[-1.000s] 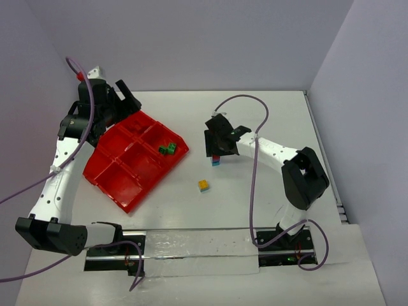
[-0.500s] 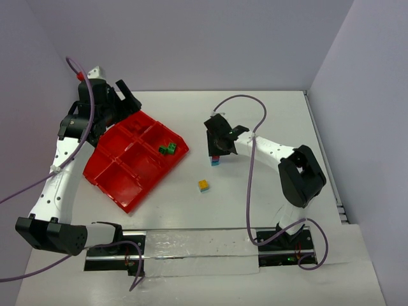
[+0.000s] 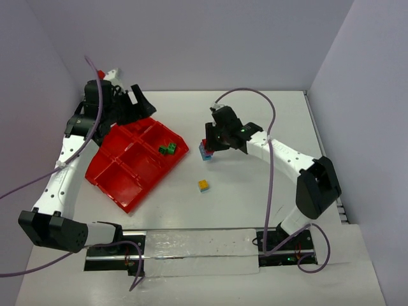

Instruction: Sort the legos into containers by color

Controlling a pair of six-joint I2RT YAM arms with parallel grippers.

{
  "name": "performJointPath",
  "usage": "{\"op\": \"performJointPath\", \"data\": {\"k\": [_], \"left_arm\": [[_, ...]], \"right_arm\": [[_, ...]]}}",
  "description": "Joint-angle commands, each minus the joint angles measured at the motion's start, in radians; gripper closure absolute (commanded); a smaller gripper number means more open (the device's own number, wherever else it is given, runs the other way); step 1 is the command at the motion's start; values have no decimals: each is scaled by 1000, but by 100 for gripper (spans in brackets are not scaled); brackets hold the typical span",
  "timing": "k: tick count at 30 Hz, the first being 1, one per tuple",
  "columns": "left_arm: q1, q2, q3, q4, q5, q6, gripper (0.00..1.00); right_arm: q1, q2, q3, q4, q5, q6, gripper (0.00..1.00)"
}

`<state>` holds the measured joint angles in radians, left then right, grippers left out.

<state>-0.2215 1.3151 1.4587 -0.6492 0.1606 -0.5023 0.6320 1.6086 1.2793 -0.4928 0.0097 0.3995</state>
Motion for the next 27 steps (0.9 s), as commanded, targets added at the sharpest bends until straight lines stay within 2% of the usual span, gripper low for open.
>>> {"op": "performJointPath", "data": {"k": [1, 3, 10, 17, 27], "left_arm": [[-40, 31, -80, 127, 370, 129, 9], [-73, 43, -96, 137, 463, 160, 10], [-132, 74, -130, 167, 706, 278, 11], [-139, 79, -107, 167, 771, 367, 12], [-141, 136, -42, 79, 798, 485, 12]], "right_arm": [[-45, -123, 22, 77, -247, -57, 75], [-62, -153, 13, 93, -362, -70, 75], [-94, -182, 13, 109, -578, -108, 75], [-97, -181, 29, 92, -736, -157, 75], [-96, -176, 59, 30, -826, -227, 75]]}}
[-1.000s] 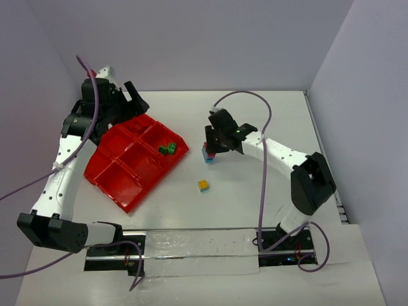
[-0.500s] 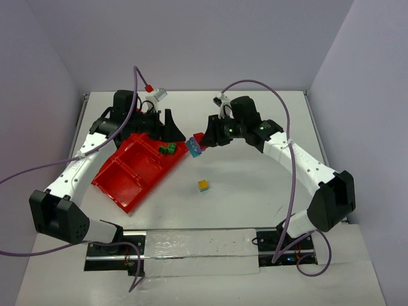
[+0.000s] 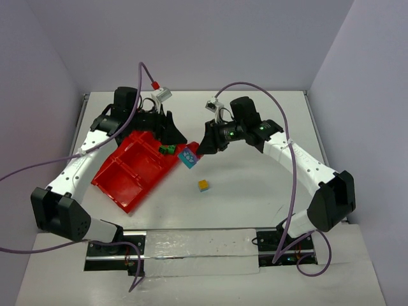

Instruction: Sort the legos into containers by color

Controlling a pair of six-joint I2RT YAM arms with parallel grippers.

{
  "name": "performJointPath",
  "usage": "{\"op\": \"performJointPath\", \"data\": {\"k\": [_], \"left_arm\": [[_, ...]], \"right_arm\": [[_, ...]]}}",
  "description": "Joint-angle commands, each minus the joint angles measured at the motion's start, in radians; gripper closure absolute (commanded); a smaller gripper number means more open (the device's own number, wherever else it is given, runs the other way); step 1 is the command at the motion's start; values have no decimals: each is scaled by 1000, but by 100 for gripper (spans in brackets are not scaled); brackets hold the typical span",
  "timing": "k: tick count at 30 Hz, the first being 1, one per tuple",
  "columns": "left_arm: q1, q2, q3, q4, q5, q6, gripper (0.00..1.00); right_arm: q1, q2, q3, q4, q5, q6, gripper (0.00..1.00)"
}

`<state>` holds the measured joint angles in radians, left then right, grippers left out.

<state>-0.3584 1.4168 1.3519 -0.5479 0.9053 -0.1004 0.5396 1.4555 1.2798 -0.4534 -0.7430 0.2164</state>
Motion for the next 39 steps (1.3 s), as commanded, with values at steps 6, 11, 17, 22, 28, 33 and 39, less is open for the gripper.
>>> {"op": "performJointPath", "data": {"k": [6, 11, 17, 22, 28, 33, 39], "left_arm": [[-4, 94, 98, -85, 172, 173, 12], [-2, 129, 110, -165, 330, 280, 11], [-3, 111, 89, -132, 417, 291, 11], [-5, 120, 98, -157, 438, 309, 12], [-24, 145, 130, -187, 433, 323, 17], [-38, 154, 139, -193, 422, 324, 18], [-51, 165, 139, -197, 411, 324, 19]], "right_arm": [[-4, -27, 61, -19, -132, -66, 75], [-3, -19, 70, -41, -175, -93, 75], [-3, -7, 80, -53, -189, -102, 75], [-4, -1, 87, -56, -193, -104, 75], [-4, 7, 96, -53, -199, -95, 75], [-4, 8, 101, -54, -197, -92, 75], [-4, 6, 102, -54, -197, -91, 75]]}}
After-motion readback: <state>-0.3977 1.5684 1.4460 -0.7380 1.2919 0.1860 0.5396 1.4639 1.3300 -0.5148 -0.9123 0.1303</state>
